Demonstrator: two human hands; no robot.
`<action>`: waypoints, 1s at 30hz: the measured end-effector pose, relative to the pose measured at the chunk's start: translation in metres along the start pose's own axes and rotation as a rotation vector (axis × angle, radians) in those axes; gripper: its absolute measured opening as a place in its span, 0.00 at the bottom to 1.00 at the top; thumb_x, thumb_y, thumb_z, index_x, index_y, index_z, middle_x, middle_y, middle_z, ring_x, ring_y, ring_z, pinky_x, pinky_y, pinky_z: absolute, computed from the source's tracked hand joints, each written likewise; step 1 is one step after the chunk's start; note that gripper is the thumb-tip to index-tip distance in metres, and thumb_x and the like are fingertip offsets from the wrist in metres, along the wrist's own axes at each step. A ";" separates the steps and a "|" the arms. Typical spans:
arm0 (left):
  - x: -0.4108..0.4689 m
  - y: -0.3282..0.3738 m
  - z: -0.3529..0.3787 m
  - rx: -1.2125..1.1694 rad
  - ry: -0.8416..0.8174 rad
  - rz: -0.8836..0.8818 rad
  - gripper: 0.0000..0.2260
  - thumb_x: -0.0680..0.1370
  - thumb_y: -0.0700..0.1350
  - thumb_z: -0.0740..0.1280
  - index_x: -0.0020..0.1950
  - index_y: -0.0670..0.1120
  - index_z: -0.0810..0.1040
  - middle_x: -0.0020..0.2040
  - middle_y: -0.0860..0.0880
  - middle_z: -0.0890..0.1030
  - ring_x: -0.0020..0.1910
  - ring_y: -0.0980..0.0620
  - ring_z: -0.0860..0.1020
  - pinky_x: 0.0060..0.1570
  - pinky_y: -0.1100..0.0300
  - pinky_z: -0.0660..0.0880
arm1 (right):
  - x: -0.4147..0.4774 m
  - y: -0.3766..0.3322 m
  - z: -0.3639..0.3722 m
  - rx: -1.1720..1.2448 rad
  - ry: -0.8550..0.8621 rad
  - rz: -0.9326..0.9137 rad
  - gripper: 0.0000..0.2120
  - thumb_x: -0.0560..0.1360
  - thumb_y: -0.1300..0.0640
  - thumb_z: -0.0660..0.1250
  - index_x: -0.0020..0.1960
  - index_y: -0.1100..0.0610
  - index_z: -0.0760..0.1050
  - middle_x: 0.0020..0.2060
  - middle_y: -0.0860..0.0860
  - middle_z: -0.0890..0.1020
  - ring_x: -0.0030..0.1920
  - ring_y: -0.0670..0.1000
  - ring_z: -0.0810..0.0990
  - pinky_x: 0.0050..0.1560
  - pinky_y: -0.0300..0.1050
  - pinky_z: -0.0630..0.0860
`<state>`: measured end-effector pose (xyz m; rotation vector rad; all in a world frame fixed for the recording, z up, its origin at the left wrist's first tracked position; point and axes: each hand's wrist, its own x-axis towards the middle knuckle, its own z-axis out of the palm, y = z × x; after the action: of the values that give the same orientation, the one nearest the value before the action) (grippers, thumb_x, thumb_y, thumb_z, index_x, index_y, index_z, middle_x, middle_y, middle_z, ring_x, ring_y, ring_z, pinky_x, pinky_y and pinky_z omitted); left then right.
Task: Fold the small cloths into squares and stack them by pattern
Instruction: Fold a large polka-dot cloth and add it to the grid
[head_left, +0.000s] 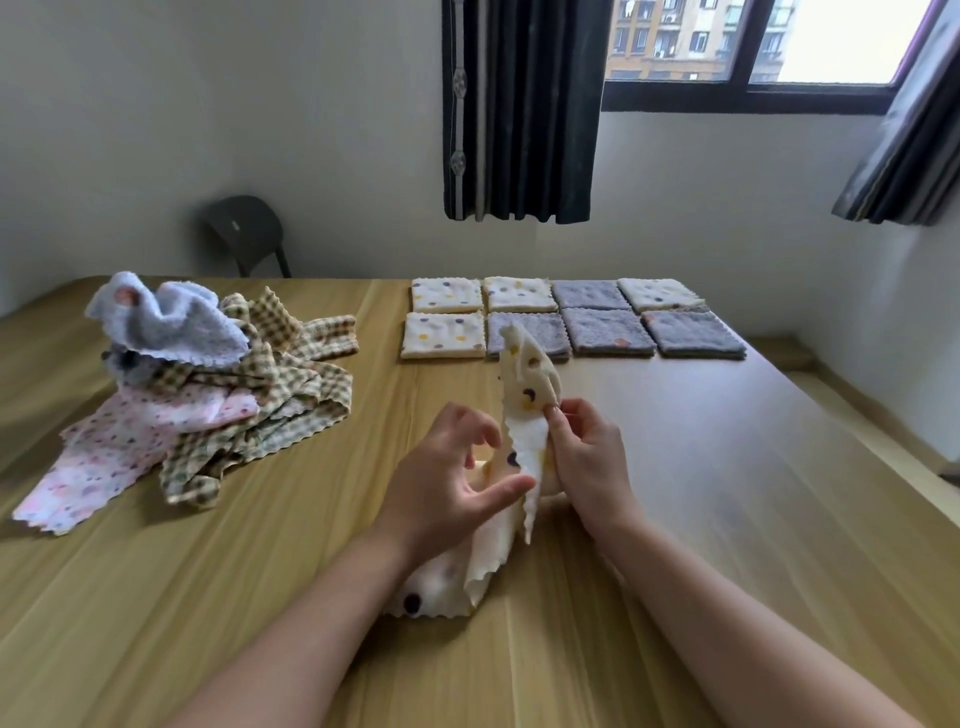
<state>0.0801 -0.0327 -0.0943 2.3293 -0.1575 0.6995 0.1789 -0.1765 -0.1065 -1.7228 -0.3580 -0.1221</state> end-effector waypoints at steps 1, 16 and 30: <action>0.000 0.001 0.001 0.023 -0.020 0.016 0.19 0.68 0.68 0.67 0.45 0.55 0.72 0.45 0.59 0.70 0.39 0.59 0.73 0.34 0.67 0.72 | -0.002 -0.001 0.002 -0.007 -0.008 -0.005 0.04 0.79 0.55 0.65 0.47 0.51 0.78 0.39 0.48 0.83 0.40 0.48 0.81 0.43 0.51 0.79; 0.006 -0.012 -0.024 -0.829 0.220 -0.764 0.06 0.80 0.36 0.60 0.46 0.42 0.75 0.38 0.44 0.80 0.36 0.50 0.77 0.35 0.61 0.76 | 0.005 -0.009 -0.021 -0.013 -0.147 0.190 0.11 0.78 0.53 0.66 0.40 0.57 0.79 0.34 0.53 0.79 0.36 0.50 0.74 0.38 0.45 0.70; -0.007 -0.025 -0.038 0.343 0.318 -0.197 0.05 0.77 0.42 0.66 0.53 0.46 0.76 0.46 0.53 0.76 0.43 0.55 0.75 0.44 0.60 0.75 | 0.012 -0.011 -0.051 0.267 -0.350 0.330 0.20 0.75 0.66 0.68 0.64 0.51 0.73 0.48 0.56 0.83 0.39 0.49 0.82 0.34 0.40 0.78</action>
<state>0.0651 0.0108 -0.0891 2.4661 0.3567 1.0487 0.1926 -0.2225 -0.0833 -1.5117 -0.3233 0.4536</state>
